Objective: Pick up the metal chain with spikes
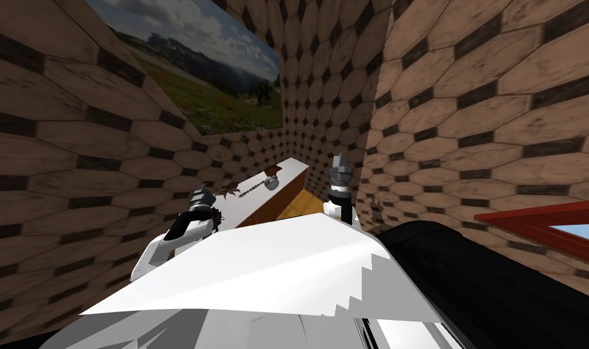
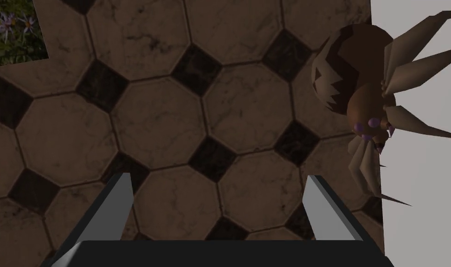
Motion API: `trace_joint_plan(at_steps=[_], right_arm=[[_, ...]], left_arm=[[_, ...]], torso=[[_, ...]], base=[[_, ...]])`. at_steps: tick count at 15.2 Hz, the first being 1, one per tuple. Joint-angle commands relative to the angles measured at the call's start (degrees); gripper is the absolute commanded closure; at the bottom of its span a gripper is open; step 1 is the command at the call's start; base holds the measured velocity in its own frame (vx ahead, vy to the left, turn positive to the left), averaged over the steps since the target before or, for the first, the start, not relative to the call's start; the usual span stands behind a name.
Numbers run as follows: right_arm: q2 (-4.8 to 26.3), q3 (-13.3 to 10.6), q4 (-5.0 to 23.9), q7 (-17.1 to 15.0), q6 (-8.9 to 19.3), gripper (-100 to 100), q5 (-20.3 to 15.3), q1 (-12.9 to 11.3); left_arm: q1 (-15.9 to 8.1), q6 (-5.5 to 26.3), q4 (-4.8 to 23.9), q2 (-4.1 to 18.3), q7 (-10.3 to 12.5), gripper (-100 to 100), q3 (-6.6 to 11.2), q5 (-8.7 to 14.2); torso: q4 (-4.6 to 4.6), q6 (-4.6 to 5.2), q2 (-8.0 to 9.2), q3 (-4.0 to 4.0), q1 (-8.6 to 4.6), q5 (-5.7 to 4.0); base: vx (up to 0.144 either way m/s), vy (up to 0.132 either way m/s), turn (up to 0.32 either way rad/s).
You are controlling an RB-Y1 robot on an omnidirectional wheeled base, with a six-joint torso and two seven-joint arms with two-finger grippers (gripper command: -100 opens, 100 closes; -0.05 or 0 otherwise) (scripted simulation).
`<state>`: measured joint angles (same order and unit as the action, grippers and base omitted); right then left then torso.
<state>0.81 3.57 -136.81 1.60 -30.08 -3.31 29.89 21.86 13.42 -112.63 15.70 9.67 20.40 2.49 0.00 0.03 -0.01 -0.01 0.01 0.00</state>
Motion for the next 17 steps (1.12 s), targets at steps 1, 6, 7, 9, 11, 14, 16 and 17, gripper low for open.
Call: trace_joint_plan(at_steps=[1, 6, 7, 9, 11, 14, 16, 17], right_arm=[[0.0, 0.0, 0.0, 0.0, 0.0, 0, 0.0, 0.0], [0.0, 0.0, 0.0, 0.0, 0.0, 0, 0.0, 0.0], [0.0, 0.0, 0.0, 0.0, 0.0, 0, 0.0, 0.01], [0.0, 0.0, 0.0, 0.0, 0.0, 0, 0.0, 0.0], [0.0, 0.0, 0.0, 0.0, 0.0, 0, 0.0, 0.01], [0.0, 0.01, 0.0, 0.0, 0.0, 0, 0.0, 0.01], [0.0, 0.0, 0.0, 0.0, 0.0, 0, 0.0, 0.0], [0.0, 0.0, 0.0, 0.0, 0.0, 0, 0.0, -0.01]], left_arm=[[-0.19, 2.28, 0.4, 0.63, 0.4, -100, 0.65, 0.56], [-1.62, 8.13, 4.02, 1.49, 1.51, -100, 3.24, 1.98], [-1.62, 8.13, 4.02, 1.49, 1.51, -100, 3.24, 1.98], [-2.33, 11.06, 5.84, 1.89, 2.07, -100, 4.54, 2.69], [-3.04, 13.15, 7.65, 2.25, 2.62, -100, 5.83, 3.39], [-3.74, 15.9, 9.44, 2.6, 3.18, -100, 7.11, 4.09], [-4.44, 18.37, 11.21, 2.92, 3.73, -100, 8.38, 4.78], [-4.44, 19.47, 11.21, 2.92, 3.73, -100, 8.38, 4.78]], torso=[[0.0, 0.0, 0.0, 0.0, 0.0, 0.0], [-0.01, 0.01, -0.07, -0.04, -0.03, 0.0], [-0.01, -0.04, -0.04, -0.02, -0.01, -0.01], [0.0, 0.01, -0.03, -0.01, -0.03, -0.01], [-0.01, -0.03, -0.04, -0.02, 0.0, -0.01], [0.0, -0.03, -0.02, -0.01, 0.0, 0.0], [-0.01, -0.01, -0.02, -0.01, -0.01, 0.0], [0.0, 0.05, -0.03, -0.02, -0.02, 0.0]], base=[[0.0, 0.001, -0.063], [0.014, -0.009, -0.248], [0.003, -0.004, 0.01], [0.013, -0.008, -0.238], [0.013, 0.002, -0.159], [0.009, -0.001, -0.193], [0.01, -0.004, -0.334], [0.012, 0.001, -0.331]])
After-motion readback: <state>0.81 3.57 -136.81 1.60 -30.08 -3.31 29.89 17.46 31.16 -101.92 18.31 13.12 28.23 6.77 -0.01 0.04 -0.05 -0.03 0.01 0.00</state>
